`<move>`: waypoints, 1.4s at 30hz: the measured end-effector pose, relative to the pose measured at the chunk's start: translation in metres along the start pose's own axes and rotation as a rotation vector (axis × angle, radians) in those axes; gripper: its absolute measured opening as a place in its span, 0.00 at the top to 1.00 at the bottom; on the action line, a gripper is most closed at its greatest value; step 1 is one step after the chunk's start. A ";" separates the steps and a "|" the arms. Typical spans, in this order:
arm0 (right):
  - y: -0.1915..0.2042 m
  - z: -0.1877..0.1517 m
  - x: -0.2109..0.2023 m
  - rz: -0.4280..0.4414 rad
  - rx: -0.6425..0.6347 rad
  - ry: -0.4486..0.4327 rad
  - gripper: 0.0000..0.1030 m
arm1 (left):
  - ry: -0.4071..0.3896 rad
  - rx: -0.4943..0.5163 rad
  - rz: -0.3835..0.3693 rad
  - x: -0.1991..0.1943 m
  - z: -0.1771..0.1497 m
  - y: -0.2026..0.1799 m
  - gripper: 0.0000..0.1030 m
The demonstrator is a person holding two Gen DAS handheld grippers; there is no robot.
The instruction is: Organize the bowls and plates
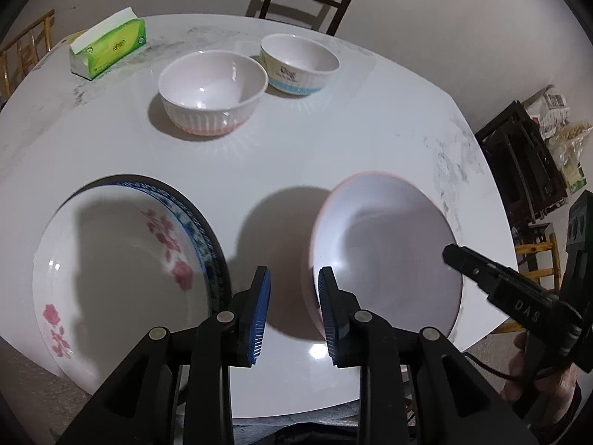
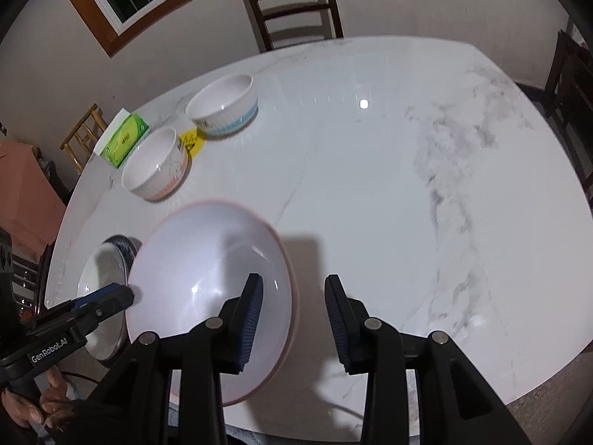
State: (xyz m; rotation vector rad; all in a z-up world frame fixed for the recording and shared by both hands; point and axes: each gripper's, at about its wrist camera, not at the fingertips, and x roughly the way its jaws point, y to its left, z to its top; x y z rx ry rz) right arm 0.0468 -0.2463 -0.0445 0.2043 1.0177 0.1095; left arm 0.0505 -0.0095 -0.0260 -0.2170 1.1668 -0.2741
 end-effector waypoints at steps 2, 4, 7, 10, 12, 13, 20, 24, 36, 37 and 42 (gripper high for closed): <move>0.004 0.005 -0.005 -0.004 -0.011 -0.018 0.66 | -0.018 -0.005 -0.006 -0.006 0.003 0.005 0.77; 0.011 0.010 -0.011 0.001 -0.030 -0.038 0.66 | -0.034 -0.013 -0.009 -0.012 0.006 0.010 0.76; 0.024 0.016 -0.013 0.017 -0.056 -0.047 0.66 | -0.056 -0.036 0.002 -0.019 0.012 0.019 0.75; 0.038 0.022 -0.010 0.040 -0.081 -0.042 0.66 | -0.073 -0.066 0.031 -0.023 0.020 0.034 0.75; 0.047 0.026 -0.006 0.063 -0.095 -0.028 0.66 | -0.079 -0.084 0.047 -0.025 0.024 0.044 0.75; 0.052 0.030 -0.003 0.077 -0.100 -0.018 0.66 | -0.082 -0.094 0.056 -0.025 0.026 0.049 0.75; 0.089 0.049 0.013 0.143 -0.156 0.016 0.66 | -0.095 -0.151 0.116 -0.025 0.049 0.081 0.75; 0.107 0.065 0.026 0.202 -0.162 0.048 0.66 | -0.101 -0.188 0.124 -0.022 0.064 0.097 0.75; 0.130 0.114 0.077 0.186 -0.211 0.094 0.66 | -0.098 -0.245 0.152 0.000 0.107 0.118 0.75; 0.131 0.117 0.083 0.186 -0.211 0.102 0.66 | -0.097 -0.243 0.152 0.003 0.110 0.118 0.75; 0.135 0.129 0.106 0.197 -0.199 0.134 0.66 | -0.088 -0.236 0.147 0.017 0.126 0.118 0.75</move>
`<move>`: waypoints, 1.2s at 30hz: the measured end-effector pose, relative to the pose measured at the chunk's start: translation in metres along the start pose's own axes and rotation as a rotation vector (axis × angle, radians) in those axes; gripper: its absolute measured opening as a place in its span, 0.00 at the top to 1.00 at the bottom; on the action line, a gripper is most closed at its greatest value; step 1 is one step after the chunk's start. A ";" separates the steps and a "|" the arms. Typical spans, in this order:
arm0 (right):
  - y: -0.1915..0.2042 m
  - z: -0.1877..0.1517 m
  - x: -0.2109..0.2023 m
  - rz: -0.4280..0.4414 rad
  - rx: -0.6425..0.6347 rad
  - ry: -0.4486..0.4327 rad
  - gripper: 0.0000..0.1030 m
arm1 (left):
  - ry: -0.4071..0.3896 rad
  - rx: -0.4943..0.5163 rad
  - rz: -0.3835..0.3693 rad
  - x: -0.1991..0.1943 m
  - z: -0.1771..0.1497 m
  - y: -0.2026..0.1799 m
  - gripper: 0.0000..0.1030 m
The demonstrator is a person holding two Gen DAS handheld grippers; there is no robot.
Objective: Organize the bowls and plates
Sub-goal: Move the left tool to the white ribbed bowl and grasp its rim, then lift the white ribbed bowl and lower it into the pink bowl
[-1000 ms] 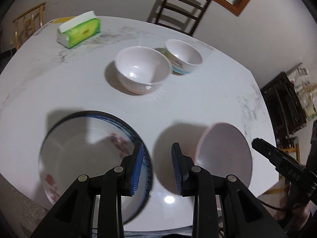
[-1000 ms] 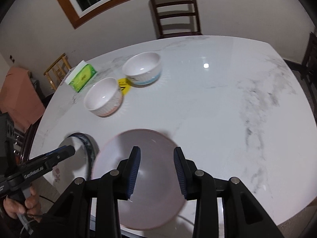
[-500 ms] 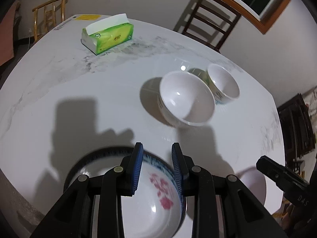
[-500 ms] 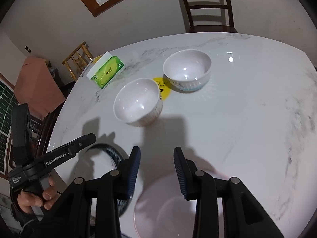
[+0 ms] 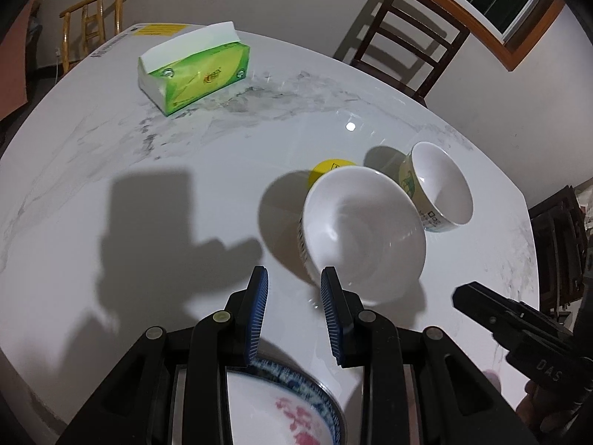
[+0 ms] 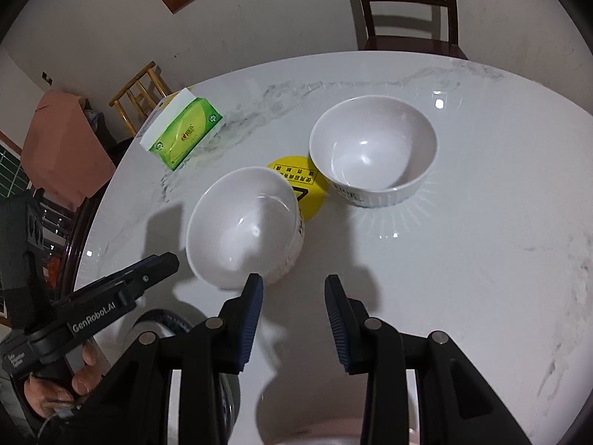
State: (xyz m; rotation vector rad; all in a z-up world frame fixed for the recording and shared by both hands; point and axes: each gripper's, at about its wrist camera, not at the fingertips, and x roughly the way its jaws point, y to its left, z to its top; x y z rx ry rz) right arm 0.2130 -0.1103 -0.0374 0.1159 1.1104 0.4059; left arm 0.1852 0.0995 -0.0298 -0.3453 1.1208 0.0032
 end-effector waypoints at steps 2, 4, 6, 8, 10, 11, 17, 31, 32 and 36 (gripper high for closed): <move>0.001 0.005 0.006 -0.001 -0.004 0.005 0.66 | -0.002 0.001 0.002 0.004 0.004 -0.001 0.75; 0.002 0.011 0.012 -0.004 -0.007 0.013 0.66 | -0.004 0.002 0.007 0.009 0.010 -0.002 0.75; 0.003 0.015 0.019 -0.007 -0.013 0.021 0.66 | -0.005 0.000 0.011 0.014 0.015 -0.003 0.75; 0.004 0.019 0.026 -0.011 -0.018 0.030 0.66 | -0.001 -0.002 0.017 0.021 0.020 -0.003 0.75; 0.003 0.023 0.034 -0.019 -0.023 0.041 0.66 | 0.006 0.001 0.024 0.028 0.023 -0.003 0.75; 0.003 0.025 0.037 -0.020 -0.025 0.045 0.66 | 0.010 0.003 0.026 0.030 0.024 -0.003 0.75; 0.003 0.029 0.055 -0.035 -0.034 0.063 0.66 | 0.036 0.006 0.039 0.049 0.029 -0.002 0.75; 0.000 0.029 0.063 -0.024 -0.012 0.069 0.85 | 0.067 0.033 0.003 0.062 0.025 -0.010 0.90; -0.001 0.028 0.062 -0.024 -0.009 0.072 0.86 | 0.072 0.036 0.002 0.062 0.024 -0.011 0.90; -0.002 0.024 0.054 -0.031 -0.009 0.063 0.86 | 0.084 0.039 -0.003 0.059 0.019 -0.016 0.90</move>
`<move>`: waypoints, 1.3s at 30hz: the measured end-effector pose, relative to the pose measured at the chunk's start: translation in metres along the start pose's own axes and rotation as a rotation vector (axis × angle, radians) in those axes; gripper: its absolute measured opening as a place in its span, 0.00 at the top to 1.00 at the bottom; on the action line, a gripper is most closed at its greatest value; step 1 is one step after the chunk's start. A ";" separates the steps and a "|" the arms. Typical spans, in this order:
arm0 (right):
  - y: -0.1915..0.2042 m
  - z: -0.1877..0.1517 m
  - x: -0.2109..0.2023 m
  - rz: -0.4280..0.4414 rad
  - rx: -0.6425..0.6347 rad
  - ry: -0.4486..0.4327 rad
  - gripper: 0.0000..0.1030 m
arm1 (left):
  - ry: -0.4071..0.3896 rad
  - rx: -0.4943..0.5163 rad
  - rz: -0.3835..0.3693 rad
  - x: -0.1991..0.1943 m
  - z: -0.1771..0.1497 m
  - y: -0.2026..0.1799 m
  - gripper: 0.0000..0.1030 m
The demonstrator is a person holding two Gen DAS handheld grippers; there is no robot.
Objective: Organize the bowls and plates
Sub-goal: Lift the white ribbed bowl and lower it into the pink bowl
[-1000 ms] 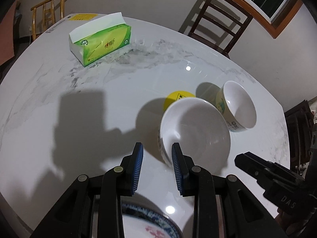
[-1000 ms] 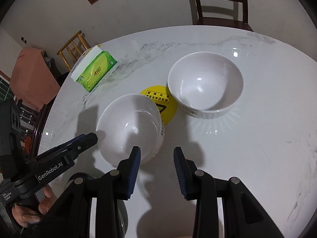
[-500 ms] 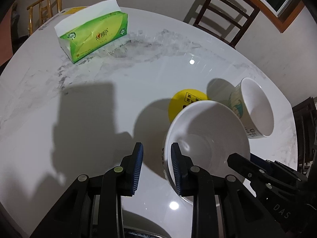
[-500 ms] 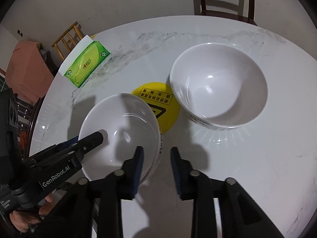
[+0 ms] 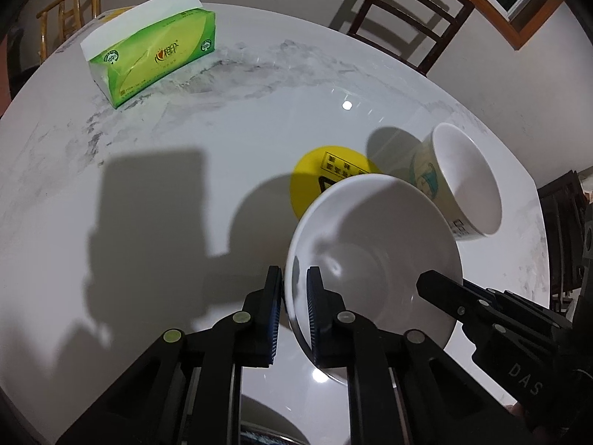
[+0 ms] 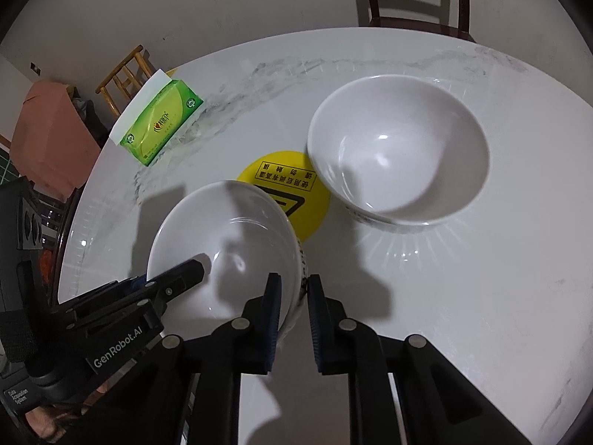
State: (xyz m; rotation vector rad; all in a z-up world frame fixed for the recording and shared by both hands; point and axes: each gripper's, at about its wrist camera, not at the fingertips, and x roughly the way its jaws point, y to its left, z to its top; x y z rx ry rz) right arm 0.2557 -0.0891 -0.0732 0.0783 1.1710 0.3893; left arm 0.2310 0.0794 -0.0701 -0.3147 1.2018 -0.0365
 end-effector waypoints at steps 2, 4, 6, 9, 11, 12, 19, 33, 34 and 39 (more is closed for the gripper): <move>-0.002 -0.003 -0.007 0.000 0.005 -0.009 0.86 | -0.002 0.009 -0.002 -0.004 -0.002 -0.004 0.90; -0.005 -0.006 -0.016 0.002 0.010 -0.021 0.86 | -0.006 0.019 -0.002 -0.009 -0.005 -0.009 0.90; -0.006 -0.008 -0.024 0.001 0.013 -0.032 0.86 | -0.011 0.033 -0.008 -0.015 -0.008 -0.017 0.90; -0.010 -0.015 -0.039 -0.007 0.015 -0.049 0.86 | -0.019 0.052 -0.012 -0.024 -0.011 -0.027 0.90; -0.012 -0.020 -0.050 -0.013 0.015 -0.061 0.86 | -0.024 0.068 -0.014 -0.030 -0.014 -0.036 0.90; -0.014 -0.023 -0.056 -0.014 0.018 -0.067 0.86 | -0.027 0.077 -0.015 -0.034 -0.016 -0.040 0.90; -0.023 -0.045 -0.100 -0.039 0.026 -0.116 0.86 | -0.044 0.134 -0.039 -0.060 -0.037 -0.072 0.89; -0.035 -0.124 -0.166 -0.069 0.070 -0.157 0.86 | -0.036 0.241 -0.075 -0.110 -0.106 -0.116 0.89; -0.037 -0.131 -0.167 -0.069 0.076 -0.154 0.86 | -0.027 0.244 -0.078 -0.110 -0.112 -0.117 0.89; -0.048 -0.162 -0.161 -0.062 0.116 -0.122 0.86 | 0.015 0.257 -0.082 -0.103 -0.140 -0.119 0.89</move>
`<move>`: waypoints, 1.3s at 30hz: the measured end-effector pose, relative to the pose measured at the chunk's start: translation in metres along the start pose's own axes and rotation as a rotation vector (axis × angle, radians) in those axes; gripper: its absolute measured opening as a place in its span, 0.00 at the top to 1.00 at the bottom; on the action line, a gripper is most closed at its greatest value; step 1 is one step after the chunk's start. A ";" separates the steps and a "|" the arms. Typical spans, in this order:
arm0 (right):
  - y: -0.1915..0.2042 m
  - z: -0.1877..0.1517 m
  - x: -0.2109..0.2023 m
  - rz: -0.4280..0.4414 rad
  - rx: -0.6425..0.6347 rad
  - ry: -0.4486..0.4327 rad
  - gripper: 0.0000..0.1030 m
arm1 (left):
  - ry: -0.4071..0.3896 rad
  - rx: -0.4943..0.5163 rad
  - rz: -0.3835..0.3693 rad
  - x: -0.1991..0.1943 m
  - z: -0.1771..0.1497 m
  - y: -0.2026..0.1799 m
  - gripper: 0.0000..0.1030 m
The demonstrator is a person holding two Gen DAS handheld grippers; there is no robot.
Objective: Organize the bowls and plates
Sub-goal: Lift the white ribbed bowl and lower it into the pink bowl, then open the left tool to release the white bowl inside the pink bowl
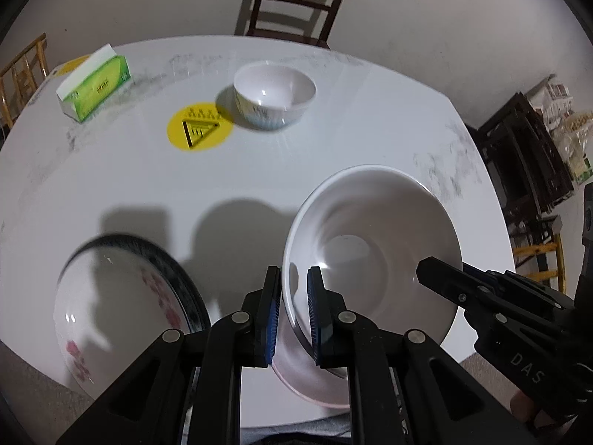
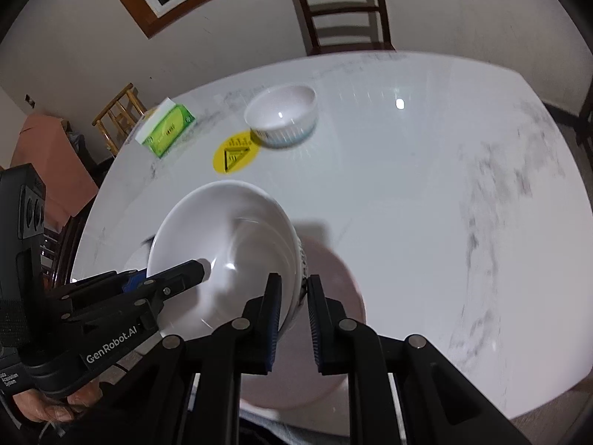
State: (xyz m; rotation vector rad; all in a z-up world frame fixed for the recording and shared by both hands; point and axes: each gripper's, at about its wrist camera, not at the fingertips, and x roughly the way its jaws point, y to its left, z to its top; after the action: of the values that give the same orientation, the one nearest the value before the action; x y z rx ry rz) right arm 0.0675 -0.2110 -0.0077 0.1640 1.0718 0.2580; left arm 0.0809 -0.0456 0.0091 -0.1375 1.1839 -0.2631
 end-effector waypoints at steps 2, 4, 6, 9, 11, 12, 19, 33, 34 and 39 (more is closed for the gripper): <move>-0.005 -0.009 0.004 -0.003 0.011 0.012 0.86 | 0.022 0.005 0.005 0.007 -0.009 -0.003 0.89; -0.008 -0.016 0.007 -0.003 0.021 0.025 0.86 | 0.042 0.006 0.008 0.014 -0.015 -0.005 0.89; -0.012 -0.021 0.012 -0.004 0.029 0.034 0.86 | 0.054 0.004 0.009 0.019 -0.019 -0.004 0.89; -0.017 -0.025 0.019 -0.003 0.046 0.051 0.86 | 0.069 0.008 0.018 0.026 -0.023 -0.006 0.89; -0.019 -0.027 0.023 -0.007 0.051 0.059 0.86 | 0.078 0.007 0.023 0.030 -0.024 -0.007 0.89; -0.020 -0.027 0.025 -0.008 0.054 0.064 0.86 | 0.083 0.013 0.027 0.032 -0.025 -0.008 0.89; -0.020 -0.023 0.037 -0.019 0.047 0.086 0.86 | 0.110 0.009 0.039 0.044 -0.025 -0.008 0.89; -0.006 -0.017 0.042 -0.122 -0.022 0.112 0.83 | 0.140 0.010 0.052 0.050 -0.022 -0.011 0.84; -0.005 -0.017 0.042 -0.124 -0.028 0.113 0.83 | 0.139 0.010 0.051 0.050 -0.022 -0.011 0.83; -0.007 -0.016 0.042 -0.118 -0.023 0.109 0.83 | 0.138 0.010 0.050 0.050 -0.022 -0.011 0.81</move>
State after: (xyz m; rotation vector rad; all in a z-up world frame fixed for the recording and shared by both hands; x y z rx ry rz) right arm 0.0736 -0.2051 -0.0526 0.0660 1.1817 0.1749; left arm 0.0769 -0.0689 -0.0411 -0.0814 1.3211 -0.2376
